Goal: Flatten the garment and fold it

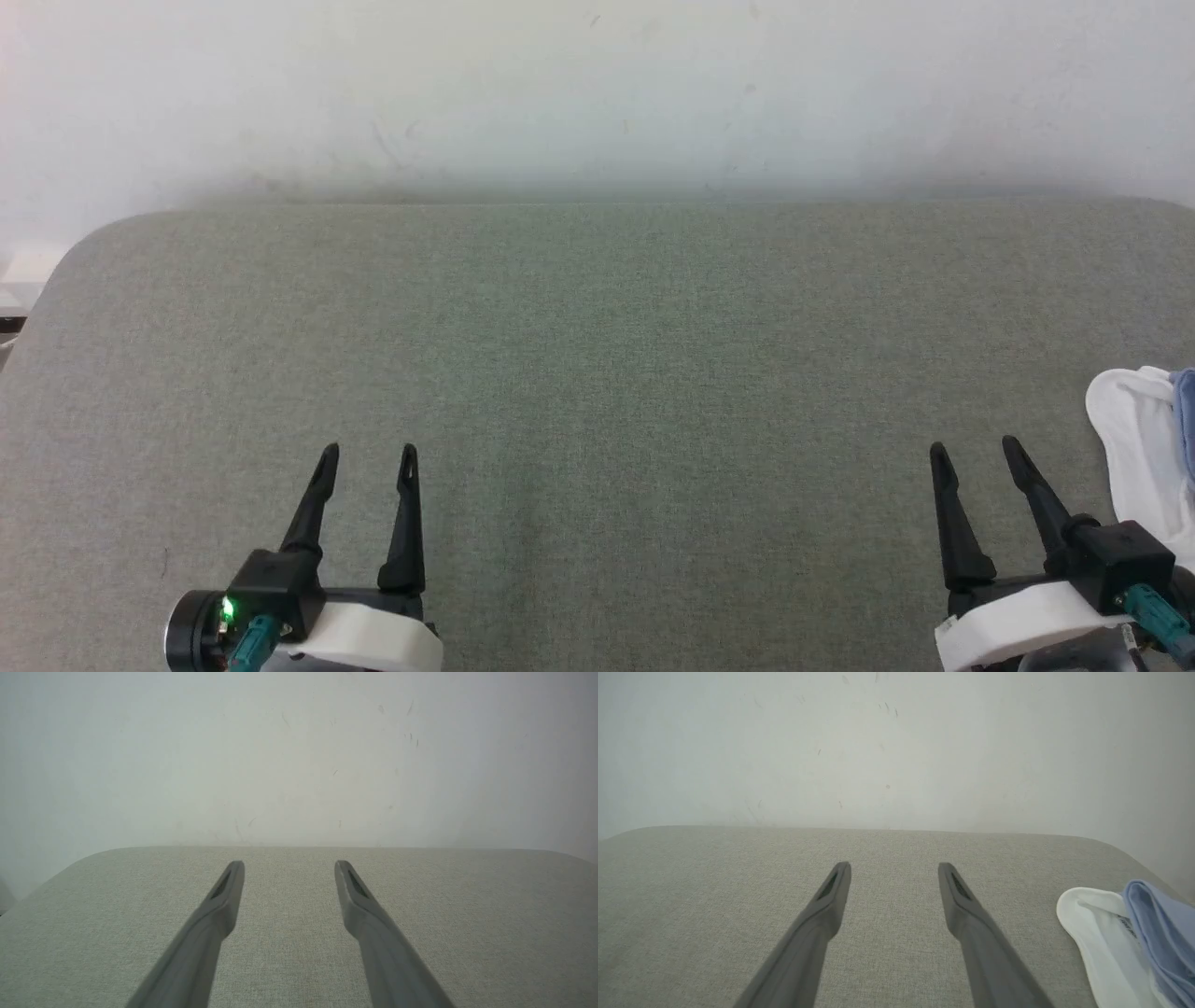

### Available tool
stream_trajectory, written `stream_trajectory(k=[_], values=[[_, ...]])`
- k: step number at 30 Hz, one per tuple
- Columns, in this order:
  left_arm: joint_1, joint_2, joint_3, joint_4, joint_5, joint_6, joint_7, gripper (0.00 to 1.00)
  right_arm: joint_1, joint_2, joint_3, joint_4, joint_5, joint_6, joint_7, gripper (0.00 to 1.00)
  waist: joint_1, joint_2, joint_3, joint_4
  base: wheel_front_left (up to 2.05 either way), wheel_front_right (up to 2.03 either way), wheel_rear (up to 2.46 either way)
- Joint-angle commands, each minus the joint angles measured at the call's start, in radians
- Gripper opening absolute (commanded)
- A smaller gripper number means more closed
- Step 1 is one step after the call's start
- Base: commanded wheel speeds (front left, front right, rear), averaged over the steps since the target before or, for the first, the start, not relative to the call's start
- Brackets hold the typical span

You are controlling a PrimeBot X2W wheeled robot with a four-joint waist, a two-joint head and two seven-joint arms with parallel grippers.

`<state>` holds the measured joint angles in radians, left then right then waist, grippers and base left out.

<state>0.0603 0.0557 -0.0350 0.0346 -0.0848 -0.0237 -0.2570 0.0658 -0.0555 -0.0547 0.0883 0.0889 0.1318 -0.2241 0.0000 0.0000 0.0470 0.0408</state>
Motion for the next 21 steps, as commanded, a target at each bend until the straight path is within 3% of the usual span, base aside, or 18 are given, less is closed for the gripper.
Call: stream_trajectory(k=[1,21], values=[[0.012,-0.004,0.004,0.004,0.009,0.004,-0.005,1.0,0.007,0.005,0.001,0.003,-0.004,-0.001,-0.009,1.0,0.0,0.0,-0.001,0.002,0.0,0.0,0.0],[0.006,-0.005,0.006,-0.007,-0.015,-0.001,-0.005,1.0,-0.003,0.005,0.002,-0.014,0.015,-0.001,-0.013,1.0,0.0,0.0,0.006,0.009,0.0,0.0,0.0]])
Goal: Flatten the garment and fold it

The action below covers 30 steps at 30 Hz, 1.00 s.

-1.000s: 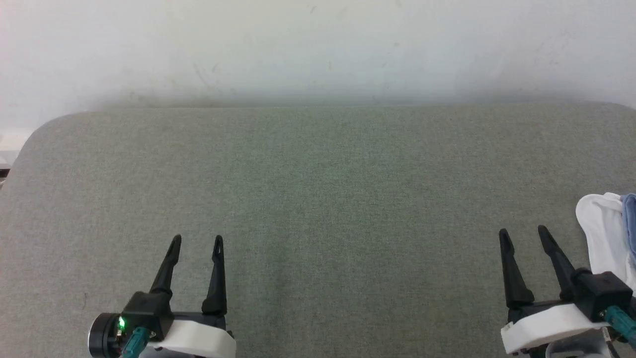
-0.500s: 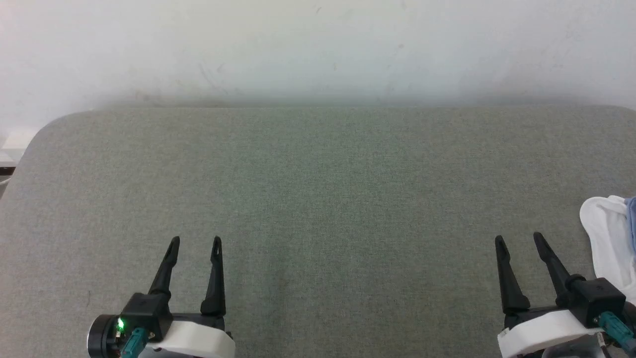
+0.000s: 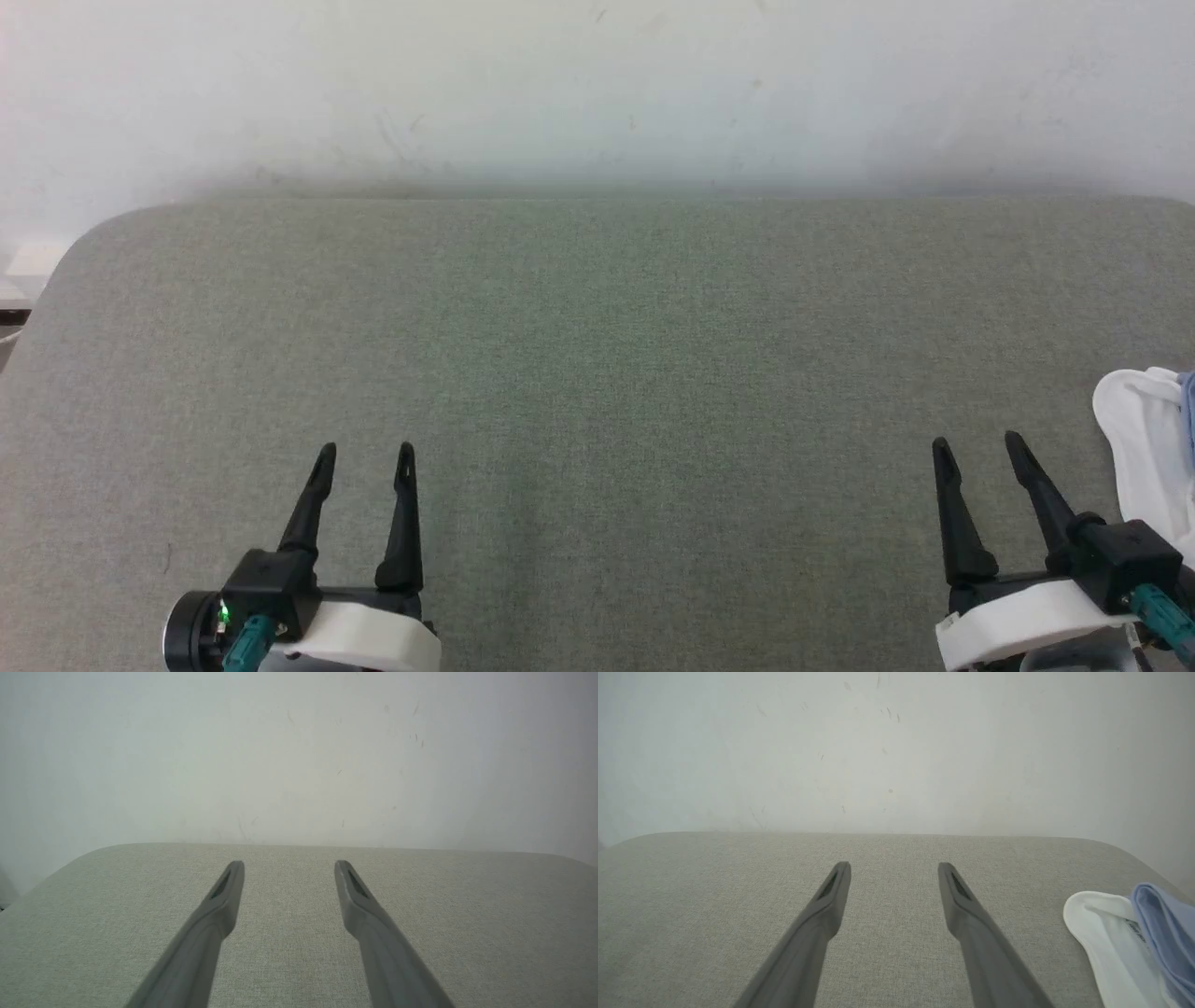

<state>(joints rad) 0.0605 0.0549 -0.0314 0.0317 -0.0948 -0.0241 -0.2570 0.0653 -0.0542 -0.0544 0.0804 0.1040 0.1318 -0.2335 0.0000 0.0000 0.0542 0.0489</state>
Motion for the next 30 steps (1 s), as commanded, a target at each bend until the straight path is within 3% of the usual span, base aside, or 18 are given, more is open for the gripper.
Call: stream_trajectory(k=[1,30], values=[[0.0,0.0,-0.001,0.0,-0.005,-0.001,0.001,0.0,0.0,0.0,0.0,-0.002,0.0,0.0,0.001,0.0,0.0,0.0,-0.001,0.001,0.0,0.0,0.0],[-0.012,0.0,0.005,-0.006,0.015,0.004,0.053,0.0,-0.013,0.0,0.01,-0.017,-0.021,0.0,0.05,0.0,0.0,0.0,-0.012,-0.009,0.0,0.0,0.0]])
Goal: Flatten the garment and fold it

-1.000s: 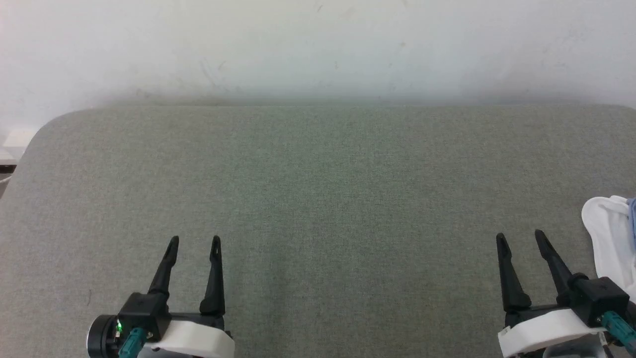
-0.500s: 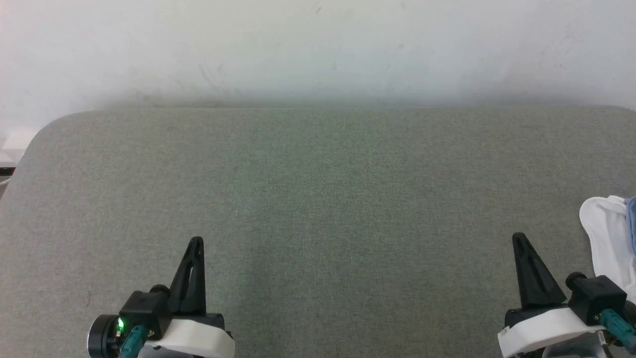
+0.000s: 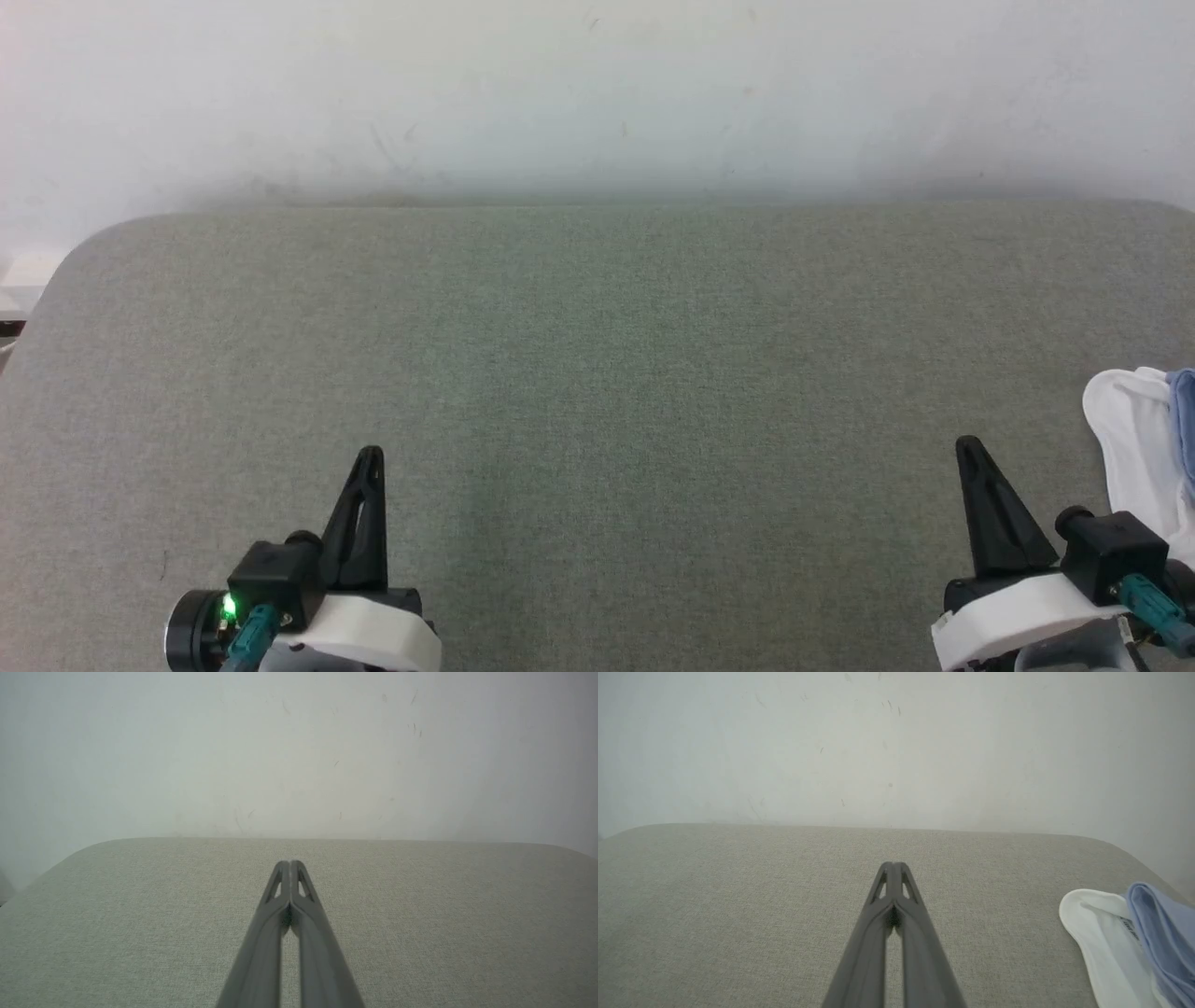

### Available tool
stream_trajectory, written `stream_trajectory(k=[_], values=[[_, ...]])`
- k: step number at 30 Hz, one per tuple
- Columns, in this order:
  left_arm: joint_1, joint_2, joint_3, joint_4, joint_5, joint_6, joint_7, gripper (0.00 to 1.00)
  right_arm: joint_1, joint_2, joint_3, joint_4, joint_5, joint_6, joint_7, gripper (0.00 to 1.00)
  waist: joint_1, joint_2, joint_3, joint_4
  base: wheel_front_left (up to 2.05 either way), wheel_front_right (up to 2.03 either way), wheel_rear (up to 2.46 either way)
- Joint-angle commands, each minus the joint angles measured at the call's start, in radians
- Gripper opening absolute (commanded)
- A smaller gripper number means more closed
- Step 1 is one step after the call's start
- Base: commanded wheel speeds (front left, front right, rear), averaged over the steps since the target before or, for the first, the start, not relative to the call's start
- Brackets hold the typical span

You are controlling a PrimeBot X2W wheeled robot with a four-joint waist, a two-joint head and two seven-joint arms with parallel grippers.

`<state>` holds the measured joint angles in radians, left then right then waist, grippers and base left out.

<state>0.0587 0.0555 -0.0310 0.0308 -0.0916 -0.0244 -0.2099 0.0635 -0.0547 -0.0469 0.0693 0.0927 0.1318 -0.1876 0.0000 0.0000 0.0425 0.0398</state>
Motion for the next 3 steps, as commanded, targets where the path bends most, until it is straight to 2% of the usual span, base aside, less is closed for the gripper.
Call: stream_trajectory(k=[1,3], values=[[-0.011,-0.001,0.005,-0.006,0.013,0.005,0.008,0.0,-0.012,0.001,0.003,-0.006,-0.01,0.0,0.006,0.0,0.0,0.0,-0.001,-0.001,0.0,0.0,0.0],[-0.012,-0.001,0.006,-0.006,0.014,0.005,0.012,0.0,-0.013,0.001,0.004,-0.008,-0.012,0.0,0.01,0.0,0.0,0.0,-0.002,-0.001,0.0,0.0,0.0]])
